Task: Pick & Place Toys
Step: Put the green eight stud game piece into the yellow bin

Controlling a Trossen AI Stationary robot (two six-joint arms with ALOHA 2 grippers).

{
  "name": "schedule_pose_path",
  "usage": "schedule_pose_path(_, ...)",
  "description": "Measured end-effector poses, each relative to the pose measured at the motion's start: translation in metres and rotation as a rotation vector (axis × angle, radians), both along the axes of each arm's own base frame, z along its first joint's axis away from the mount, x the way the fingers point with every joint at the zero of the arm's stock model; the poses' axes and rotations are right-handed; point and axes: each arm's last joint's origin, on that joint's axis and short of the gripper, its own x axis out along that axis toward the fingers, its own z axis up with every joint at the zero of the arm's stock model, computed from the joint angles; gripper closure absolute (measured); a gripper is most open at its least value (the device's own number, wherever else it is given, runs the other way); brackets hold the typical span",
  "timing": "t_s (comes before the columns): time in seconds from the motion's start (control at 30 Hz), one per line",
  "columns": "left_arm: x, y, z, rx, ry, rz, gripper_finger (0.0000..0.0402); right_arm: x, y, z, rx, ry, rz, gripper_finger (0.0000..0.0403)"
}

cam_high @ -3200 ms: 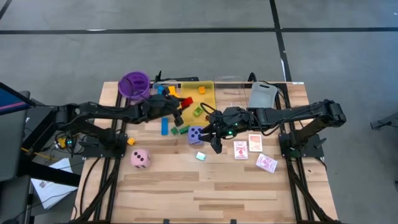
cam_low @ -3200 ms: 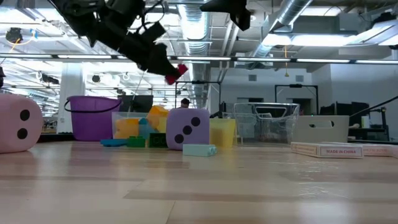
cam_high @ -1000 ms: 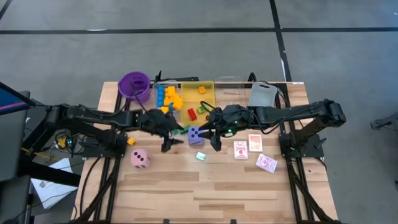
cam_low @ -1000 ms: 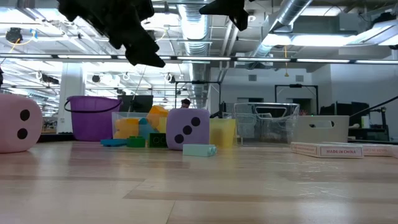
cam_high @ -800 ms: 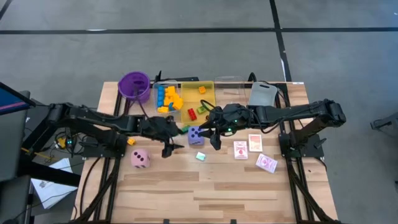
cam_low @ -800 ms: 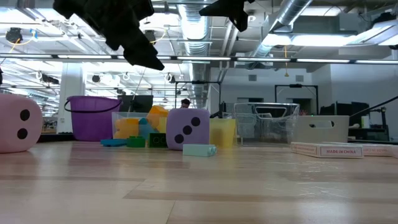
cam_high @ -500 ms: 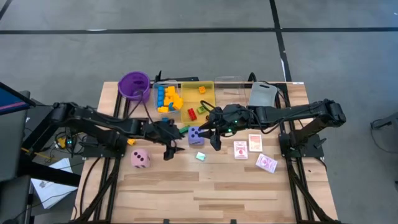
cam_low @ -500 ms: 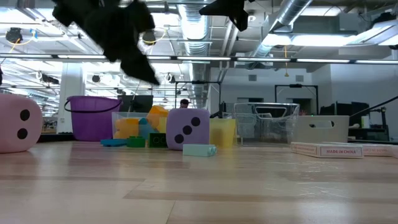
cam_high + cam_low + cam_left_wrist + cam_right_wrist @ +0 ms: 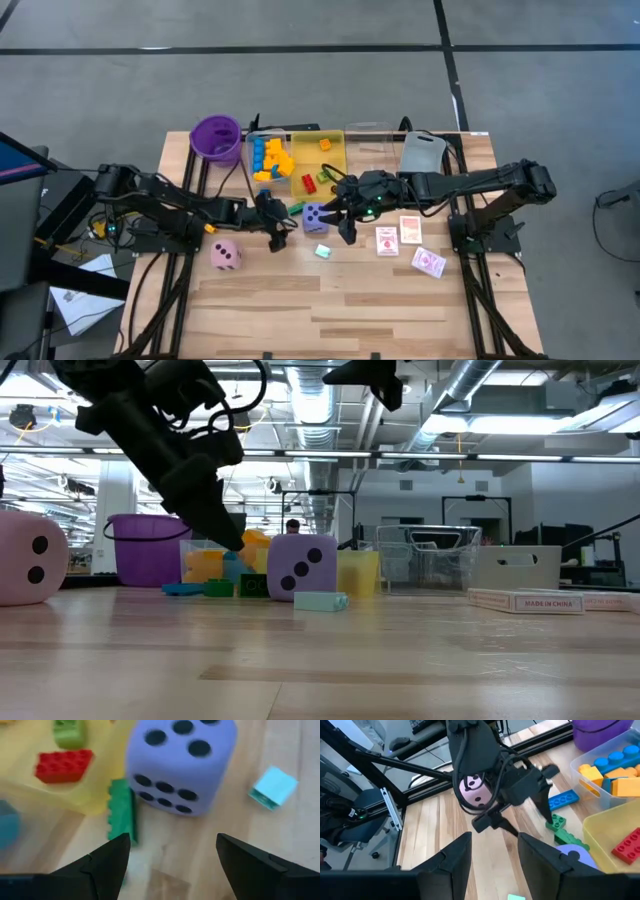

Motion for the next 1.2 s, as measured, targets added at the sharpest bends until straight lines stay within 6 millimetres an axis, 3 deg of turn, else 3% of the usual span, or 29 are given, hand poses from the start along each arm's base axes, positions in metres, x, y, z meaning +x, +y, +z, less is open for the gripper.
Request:
schedule_pose_path(0.63,0.003,0.028,-0.006,0.039,0.007,0.148,0.0112,0.0,0.0,-0.001,-0.002,0.006,-0.002,0.0249)
schedule_pose_path(1.2,0.014,0.029,-0.024,-0.013,-0.017,0.2,0.0112,0.0,0.0,-0.001,-0.004,0.01,-0.001,0.0249)
